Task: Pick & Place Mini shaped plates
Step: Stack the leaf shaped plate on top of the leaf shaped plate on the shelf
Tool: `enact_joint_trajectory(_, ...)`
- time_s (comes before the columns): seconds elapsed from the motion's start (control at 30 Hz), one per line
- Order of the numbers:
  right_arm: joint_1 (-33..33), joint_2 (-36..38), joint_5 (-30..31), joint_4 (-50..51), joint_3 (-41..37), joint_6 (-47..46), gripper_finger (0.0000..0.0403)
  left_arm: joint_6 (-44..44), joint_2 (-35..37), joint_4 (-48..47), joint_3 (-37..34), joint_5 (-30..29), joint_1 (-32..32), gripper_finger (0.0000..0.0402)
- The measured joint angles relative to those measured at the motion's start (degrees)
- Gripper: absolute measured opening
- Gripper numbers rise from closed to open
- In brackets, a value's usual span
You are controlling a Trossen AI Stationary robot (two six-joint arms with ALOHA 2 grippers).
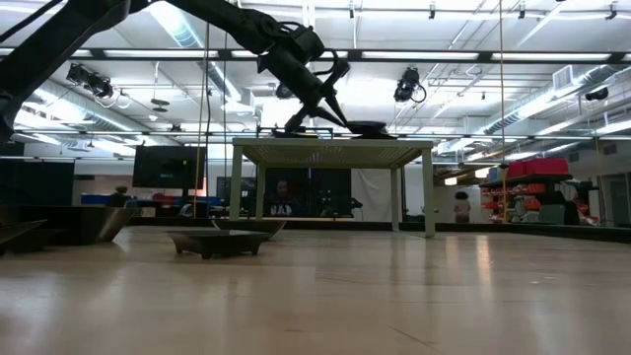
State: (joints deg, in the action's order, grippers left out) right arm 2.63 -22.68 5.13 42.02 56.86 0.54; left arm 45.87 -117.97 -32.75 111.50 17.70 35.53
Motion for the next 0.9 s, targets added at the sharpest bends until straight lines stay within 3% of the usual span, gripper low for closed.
enact_joint_trajectory(0.5,0.0,0.0,0.0,0.0,0.0,0.0,0.0004,-0.5,0.5,0.4,0.0,-0.3,0.0,0.0088)
enact_joint_trajectory(0.9,0.0,0.0,0.0,0.0,0.0,0.0,0.0004,-12.0,8.5,-3.1,0.0,-1.1,0.6,0.0104)
